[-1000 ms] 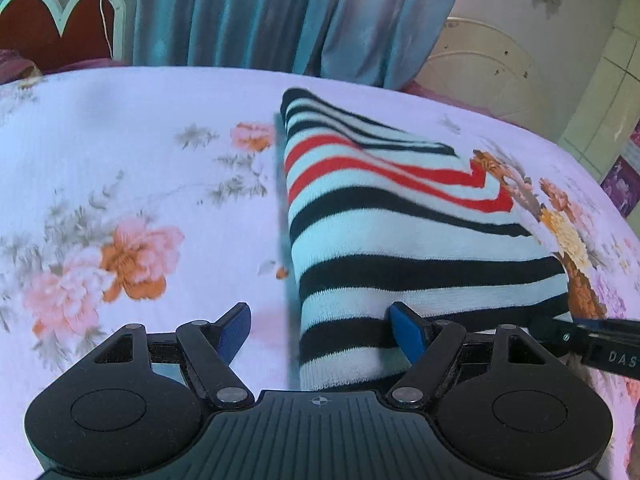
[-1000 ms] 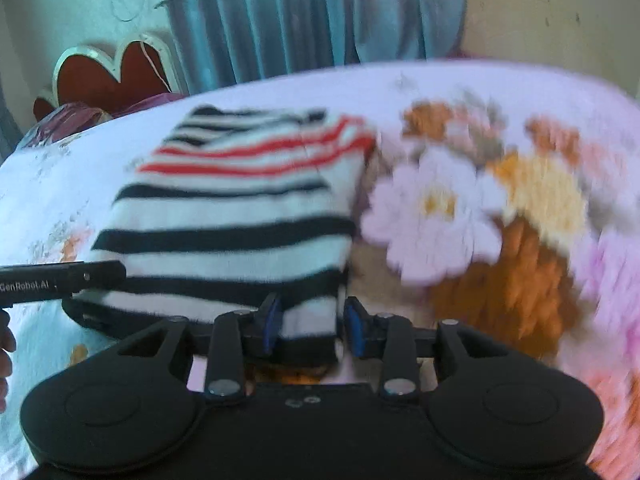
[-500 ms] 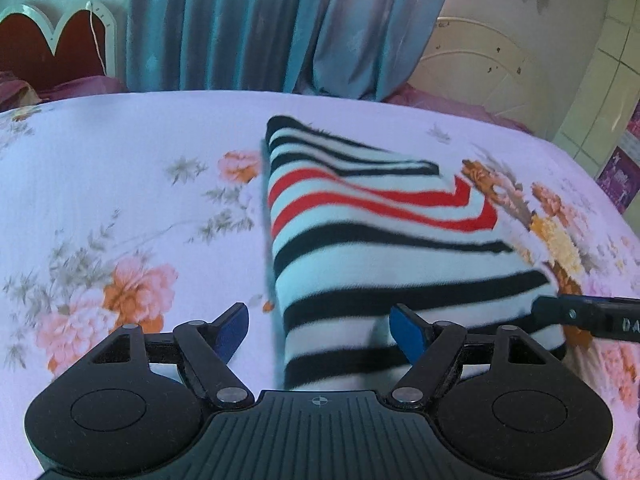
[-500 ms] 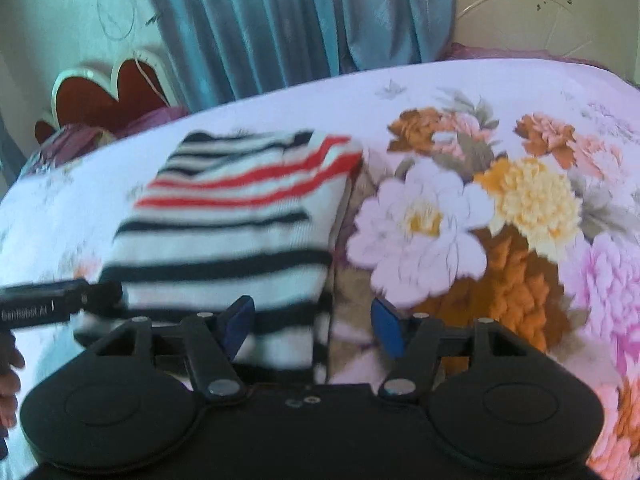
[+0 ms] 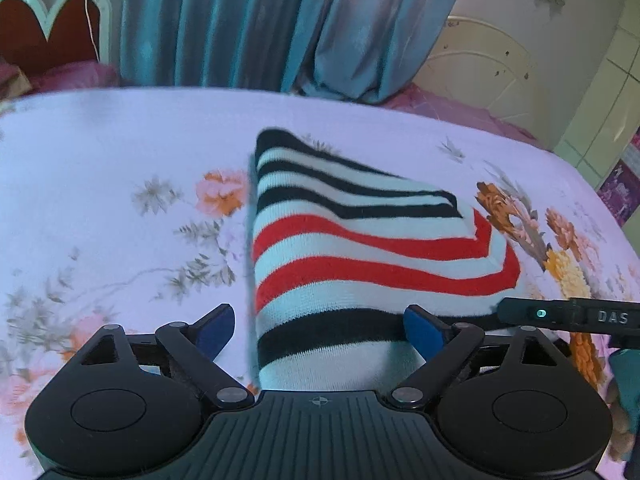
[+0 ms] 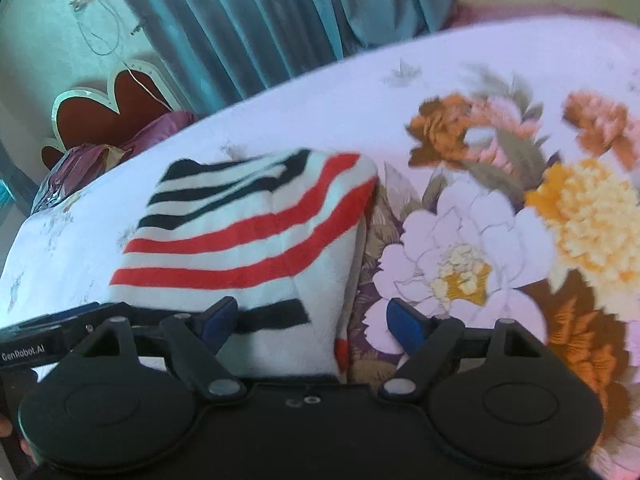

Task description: Fold small clothes

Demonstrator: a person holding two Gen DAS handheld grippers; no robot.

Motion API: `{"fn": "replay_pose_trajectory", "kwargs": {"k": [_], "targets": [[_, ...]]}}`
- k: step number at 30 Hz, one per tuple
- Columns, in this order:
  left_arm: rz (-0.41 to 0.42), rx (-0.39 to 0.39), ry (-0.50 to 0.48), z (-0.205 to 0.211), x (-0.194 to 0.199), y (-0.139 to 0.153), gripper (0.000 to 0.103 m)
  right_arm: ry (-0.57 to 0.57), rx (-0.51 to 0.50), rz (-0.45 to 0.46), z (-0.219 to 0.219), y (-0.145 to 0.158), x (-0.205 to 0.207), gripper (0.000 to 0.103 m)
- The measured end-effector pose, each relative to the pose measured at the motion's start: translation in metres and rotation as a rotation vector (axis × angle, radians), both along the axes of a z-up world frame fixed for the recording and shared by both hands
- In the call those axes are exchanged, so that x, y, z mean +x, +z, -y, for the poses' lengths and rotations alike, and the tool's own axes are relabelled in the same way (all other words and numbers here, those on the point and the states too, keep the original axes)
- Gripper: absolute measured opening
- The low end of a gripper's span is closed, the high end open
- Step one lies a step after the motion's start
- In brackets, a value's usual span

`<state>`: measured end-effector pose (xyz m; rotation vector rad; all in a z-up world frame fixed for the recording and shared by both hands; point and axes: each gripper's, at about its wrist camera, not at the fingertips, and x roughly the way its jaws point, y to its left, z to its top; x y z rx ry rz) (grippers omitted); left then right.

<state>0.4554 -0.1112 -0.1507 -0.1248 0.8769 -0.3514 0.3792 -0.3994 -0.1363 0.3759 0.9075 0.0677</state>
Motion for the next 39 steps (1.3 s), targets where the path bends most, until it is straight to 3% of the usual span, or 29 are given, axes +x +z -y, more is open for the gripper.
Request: {"fn": "replay_pose_trajectory", "kwargs": {"k": [4,6,7,9,11,13,16,19,23,30,39], "targets": [[-0.042,-0.054,-0.029,0.006,0.012,-0.013,0.091,0.019,0.076,-0.014,0.005,-0.015,0.012,0.087],[-0.06,-0.067,-0.038,0.009,0.016,-0.019,0.091,0.049,0.084,0.0,0.0,-0.017,0.015,0.086],[-0.066,-0.078,-0.041,0.01,0.018,-0.022,0.091,0.073,0.095,0.005,-0.003,-0.019,0.017,0.08],[-0.07,-0.1,-0.042,0.008,0.019,-0.026,0.09,0.089,0.08,0.018,-0.011,-0.02,0.02,0.078],[-0.06,-0.1,-0.047,0.009,0.018,-0.026,0.085,0.099,0.058,0.026,-0.014,-0.019,0.022,0.066],[-0.034,-0.086,-0.055,0.013,0.015,-0.023,0.074,0.092,0.075,0.025,-0.013,-0.018,0.023,0.048],[-0.002,-0.064,-0.061,0.016,0.012,-0.015,0.062,0.076,0.097,0.035,-0.012,-0.014,0.021,0.037],[0.017,-0.061,-0.066,0.014,0.01,-0.005,0.053,0.068,0.098,0.071,-0.015,-0.004,0.013,0.035],[0.055,-0.062,-0.062,0.008,-0.002,0.011,0.052,0.082,0.104,0.114,-0.026,0.014,0.005,0.034],[0.106,-0.051,-0.015,-0.04,-0.024,0.044,0.052,0.139,0.133,0.158,-0.063,0.04,0.001,0.034],[0.148,-0.032,0.085,-0.167,-0.035,0.065,0.052,0.232,0.168,0.185,-0.174,0.055,0.018,0.034]]}}
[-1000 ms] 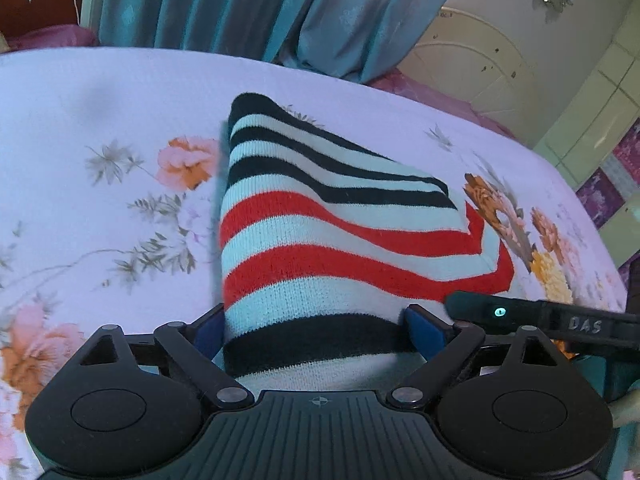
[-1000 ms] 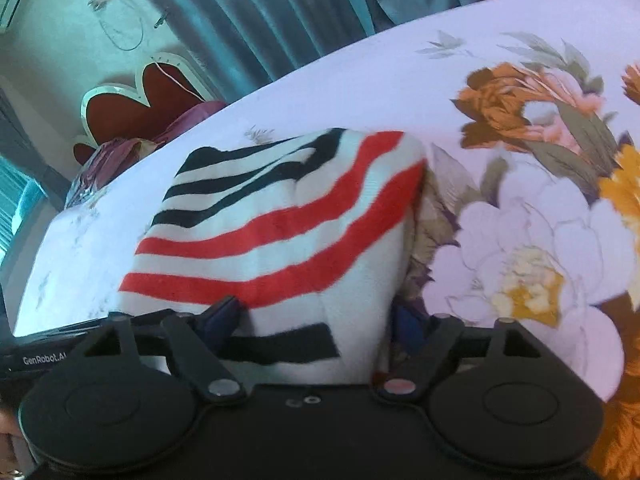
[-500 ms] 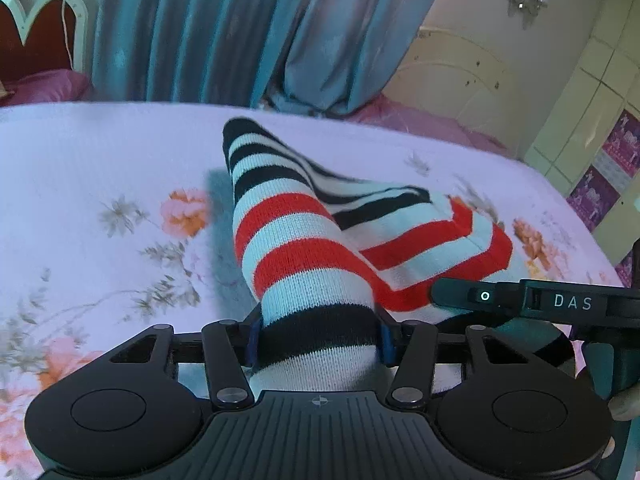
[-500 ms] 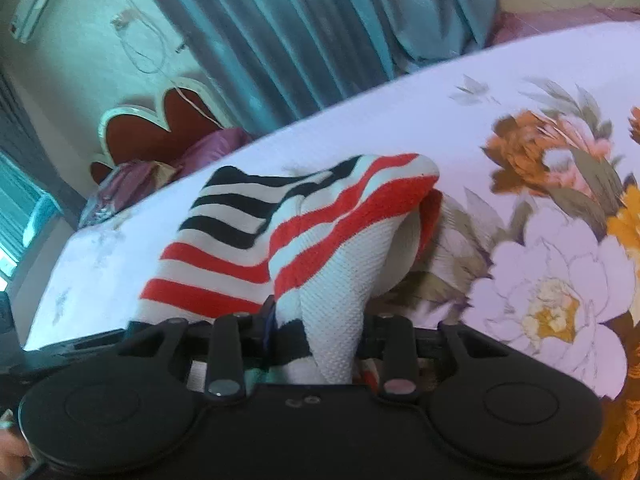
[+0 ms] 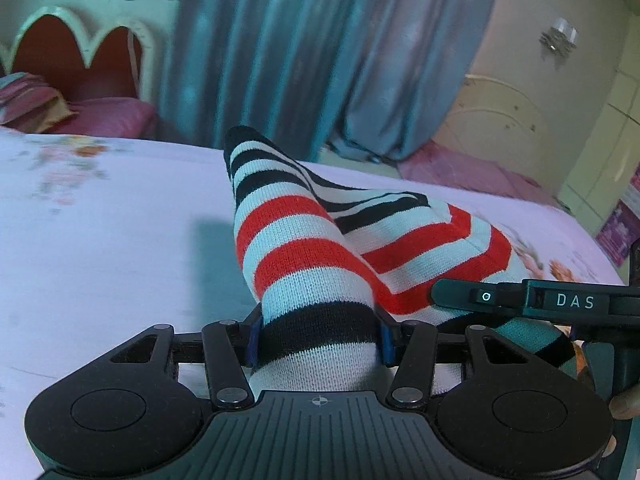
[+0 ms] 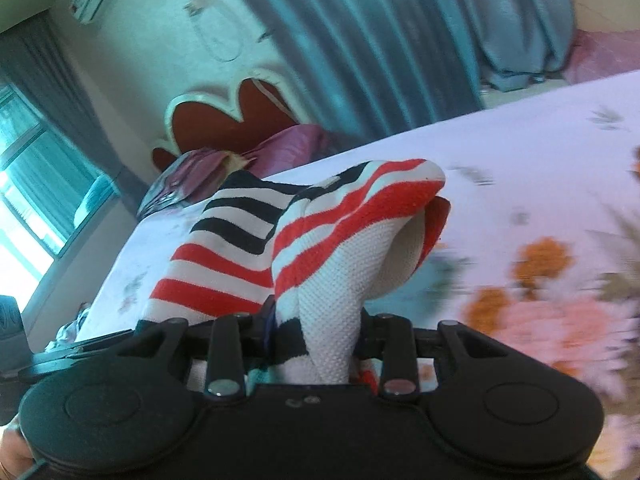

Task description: Fold small clothes

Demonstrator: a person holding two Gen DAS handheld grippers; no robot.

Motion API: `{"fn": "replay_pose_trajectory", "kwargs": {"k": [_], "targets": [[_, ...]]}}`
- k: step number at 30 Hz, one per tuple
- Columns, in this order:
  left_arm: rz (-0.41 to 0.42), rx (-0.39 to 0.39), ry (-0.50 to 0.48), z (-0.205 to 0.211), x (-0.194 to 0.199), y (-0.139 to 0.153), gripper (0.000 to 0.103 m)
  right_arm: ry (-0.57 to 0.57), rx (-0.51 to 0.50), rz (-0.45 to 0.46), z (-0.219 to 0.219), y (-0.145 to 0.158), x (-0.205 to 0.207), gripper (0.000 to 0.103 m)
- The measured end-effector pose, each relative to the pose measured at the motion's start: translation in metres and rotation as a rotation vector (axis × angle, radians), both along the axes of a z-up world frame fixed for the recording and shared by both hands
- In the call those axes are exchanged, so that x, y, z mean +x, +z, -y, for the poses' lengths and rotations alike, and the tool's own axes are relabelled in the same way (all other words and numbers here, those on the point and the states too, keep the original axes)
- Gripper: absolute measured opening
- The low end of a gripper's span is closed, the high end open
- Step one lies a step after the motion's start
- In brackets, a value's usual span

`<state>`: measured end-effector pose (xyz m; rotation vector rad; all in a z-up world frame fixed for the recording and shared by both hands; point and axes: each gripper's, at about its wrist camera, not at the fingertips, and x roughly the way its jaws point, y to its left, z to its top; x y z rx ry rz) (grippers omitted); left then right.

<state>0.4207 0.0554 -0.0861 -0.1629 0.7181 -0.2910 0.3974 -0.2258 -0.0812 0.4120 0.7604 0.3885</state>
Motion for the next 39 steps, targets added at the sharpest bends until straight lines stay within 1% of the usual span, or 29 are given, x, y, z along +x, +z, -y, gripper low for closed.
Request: {"fn": "replay_pose_trajectory", "kwargs": {"k": [5,7,9,12,15,17,19,21,25,27,29,30,31,34,36,38,39], "targets": [[0.003,-0.012,0.018,-0.09,0.013,-0.01,0.052,0.018,-0.007,0.003,-0.081,-0.003,0.021,0.034],[0.006,-0.015,0.02,-0.124,0.023,-0.016,0.052,0.018,-0.008,0.0,-0.112,-0.011,0.028,0.034],[-0.001,-0.021,0.019,-0.149,0.035,-0.027,0.052,0.018,-0.022,0.002,-0.138,-0.021,0.036,0.034],[-0.02,-0.018,0.01,-0.177,0.051,-0.046,0.052,0.009,-0.033,-0.011,-0.168,-0.039,0.046,0.034],[-0.049,-0.017,0.005,-0.198,0.06,-0.07,0.052,0.002,-0.047,-0.057,-0.187,-0.06,0.053,0.034],[-0.049,-0.025,-0.004,-0.212,0.059,-0.087,0.056,-0.002,-0.062,-0.083,-0.196,-0.071,0.055,0.035],[-0.038,-0.033,-0.002,-0.218,0.058,-0.094,0.063,-0.02,-0.065,-0.088,-0.194,-0.076,0.054,0.042],[-0.025,-0.019,-0.009,-0.216,0.058,-0.097,0.068,-0.047,-0.059,-0.116,-0.185,-0.08,0.055,0.046],[-0.015,0.005,-0.011,-0.216,0.058,-0.091,0.069,-0.093,-0.065,-0.123,-0.176,-0.078,0.046,0.051],[0.04,0.028,0.007,-0.216,0.041,-0.076,0.069,-0.125,-0.093,-0.106,-0.172,-0.069,0.041,0.051],[0.094,0.044,0.002,-0.216,0.032,-0.063,0.069,-0.156,-0.134,-0.079,-0.173,-0.063,0.034,0.048],[0.111,0.044,0.002,-0.217,0.03,-0.058,0.069,-0.164,-0.16,-0.06,-0.176,-0.057,0.032,0.037],[0.125,0.041,-0.002,-0.216,0.028,-0.054,0.069,-0.167,-0.186,-0.033,-0.179,-0.051,0.031,0.03],[0.131,0.034,-0.028,-0.209,0.035,-0.046,0.069,-0.154,-0.232,0.036,-0.196,-0.034,0.033,0.03],[0.1,0.038,-0.038,-0.201,0.046,-0.049,0.069,-0.119,-0.247,0.049,-0.208,-0.03,0.039,0.031],[0.07,0.04,-0.021,-0.197,0.055,-0.057,0.069,-0.105,-0.277,0.054,-0.22,-0.031,0.047,0.031],[0.059,0.055,-0.008,-0.195,0.059,-0.061,0.069,-0.102,-0.287,0.05,-0.224,-0.032,0.053,0.031]]}}
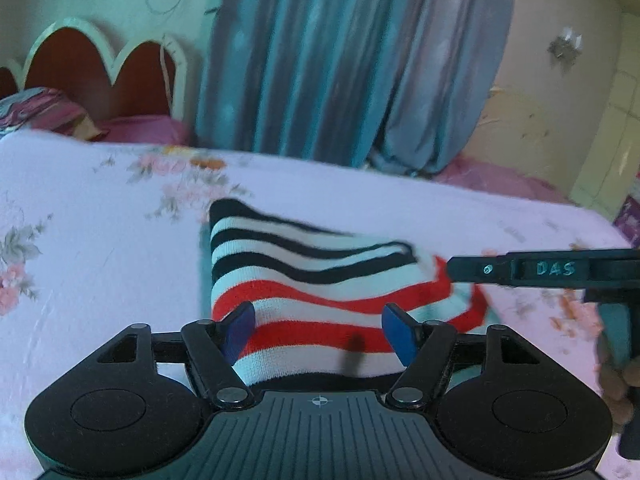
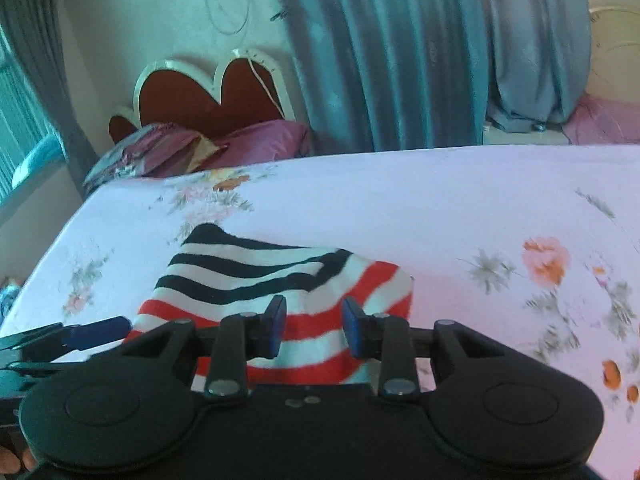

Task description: Fold small clothes

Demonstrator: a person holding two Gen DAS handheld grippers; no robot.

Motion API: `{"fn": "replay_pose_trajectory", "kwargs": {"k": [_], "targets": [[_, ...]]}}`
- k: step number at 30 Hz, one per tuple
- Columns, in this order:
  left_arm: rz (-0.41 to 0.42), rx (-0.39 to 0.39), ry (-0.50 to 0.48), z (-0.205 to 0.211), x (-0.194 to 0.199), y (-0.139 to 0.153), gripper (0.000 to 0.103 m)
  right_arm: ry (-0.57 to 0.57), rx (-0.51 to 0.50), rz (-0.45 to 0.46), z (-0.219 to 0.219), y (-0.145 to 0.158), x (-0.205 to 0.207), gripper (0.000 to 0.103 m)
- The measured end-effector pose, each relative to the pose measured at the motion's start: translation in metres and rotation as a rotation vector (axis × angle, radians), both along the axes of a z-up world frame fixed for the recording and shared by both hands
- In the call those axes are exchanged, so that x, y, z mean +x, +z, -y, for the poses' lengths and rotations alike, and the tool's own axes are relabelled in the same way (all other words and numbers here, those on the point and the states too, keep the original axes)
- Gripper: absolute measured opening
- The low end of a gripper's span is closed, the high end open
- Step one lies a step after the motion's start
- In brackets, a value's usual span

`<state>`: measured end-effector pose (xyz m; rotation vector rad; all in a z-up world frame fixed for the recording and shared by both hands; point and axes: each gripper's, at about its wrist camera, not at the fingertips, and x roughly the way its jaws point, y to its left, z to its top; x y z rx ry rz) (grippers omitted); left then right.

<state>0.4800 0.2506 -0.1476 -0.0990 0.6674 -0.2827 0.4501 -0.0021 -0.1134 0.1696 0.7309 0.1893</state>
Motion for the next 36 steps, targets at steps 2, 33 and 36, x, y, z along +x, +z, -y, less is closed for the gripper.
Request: {"fn": "replay_pose_trajectory", "kwargs": {"k": [2,33,36], "targets": [[-0.024,0.002,0.03,-0.001,0.008,-0.009,0.069,-0.007,-0.006,-0.018,-0.003,-0.004,0.009,0.031],[-0.082,0.066,-0.011,-0.01,-0.071,-0.014,0.069,-0.072,-0.057,-0.043,-0.013,-0.022,-0.084,0.022],[-0.087,0.078,-0.012,-0.01,-0.08,-0.02,0.069,-0.065,-0.067,-0.023,-0.017,-0.017,-0.1,0.022]]}}
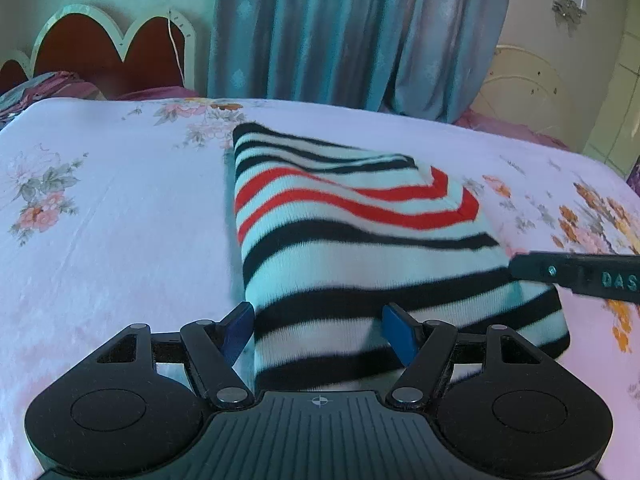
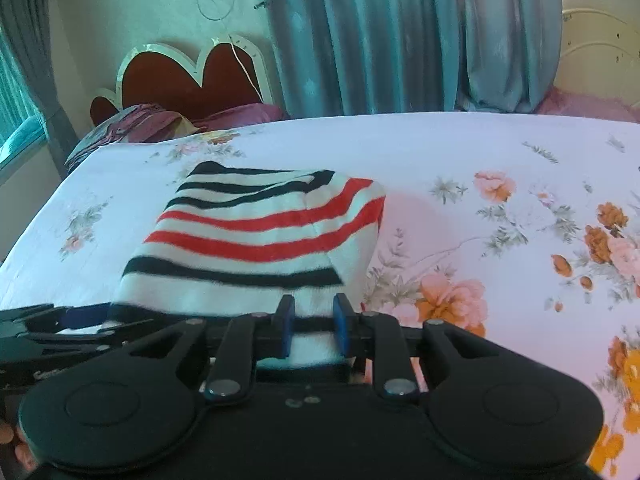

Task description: Fold small clothes

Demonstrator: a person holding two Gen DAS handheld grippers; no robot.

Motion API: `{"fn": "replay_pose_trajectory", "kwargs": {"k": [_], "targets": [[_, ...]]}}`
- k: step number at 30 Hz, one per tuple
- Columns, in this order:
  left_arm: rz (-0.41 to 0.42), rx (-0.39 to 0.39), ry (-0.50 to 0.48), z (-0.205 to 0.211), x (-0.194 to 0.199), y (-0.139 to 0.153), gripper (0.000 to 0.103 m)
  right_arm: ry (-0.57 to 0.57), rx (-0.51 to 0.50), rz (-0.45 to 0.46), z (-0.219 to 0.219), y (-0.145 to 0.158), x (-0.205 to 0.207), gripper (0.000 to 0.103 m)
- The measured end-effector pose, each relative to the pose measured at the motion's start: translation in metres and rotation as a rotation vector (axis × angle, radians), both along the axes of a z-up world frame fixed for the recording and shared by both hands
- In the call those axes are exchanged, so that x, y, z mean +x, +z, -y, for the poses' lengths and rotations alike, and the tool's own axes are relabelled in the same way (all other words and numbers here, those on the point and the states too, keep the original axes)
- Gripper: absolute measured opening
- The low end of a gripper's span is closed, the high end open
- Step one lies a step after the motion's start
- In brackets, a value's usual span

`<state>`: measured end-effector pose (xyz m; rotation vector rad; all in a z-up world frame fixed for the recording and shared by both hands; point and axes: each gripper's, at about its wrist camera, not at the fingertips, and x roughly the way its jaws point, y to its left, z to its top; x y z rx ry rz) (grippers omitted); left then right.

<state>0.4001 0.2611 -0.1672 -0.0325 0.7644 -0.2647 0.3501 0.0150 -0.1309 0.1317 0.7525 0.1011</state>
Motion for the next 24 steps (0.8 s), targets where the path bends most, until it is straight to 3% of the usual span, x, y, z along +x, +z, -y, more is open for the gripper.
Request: {"fn": "replay_pose_trajectory", "kwargs": {"k": [10,11,13,18,24], "targets": [[-0.023,-0.01,0.024,0.003,-0.004,-0.008,0.07,-0.028,-0.06,-0.079,-0.007,-0.03,-0.021,0.023],[-0.026,-0.01,0.027,0.003,-0.003,-0.007,0.072,-0.023,-0.076,-0.081,-0.009,-0.03,-0.022,0.023],[-0.038,0.0,0.034,0.004,0.0,-0.008,0.086,-0.024,-0.092,-0.09,-0.011,-0.034,-0.021,0.023],[-0.065,0.003,0.066,0.004,0.002,-0.012,0.103,-0.044,-0.064,-0.103,-0.008,-0.039,-0.016,0.024],[-0.111,-0.028,0.12,0.003,0.004,-0.018,0.103,-0.03,-0.088,-0.095,-0.01,-0.04,-0.017,0.024]]}}
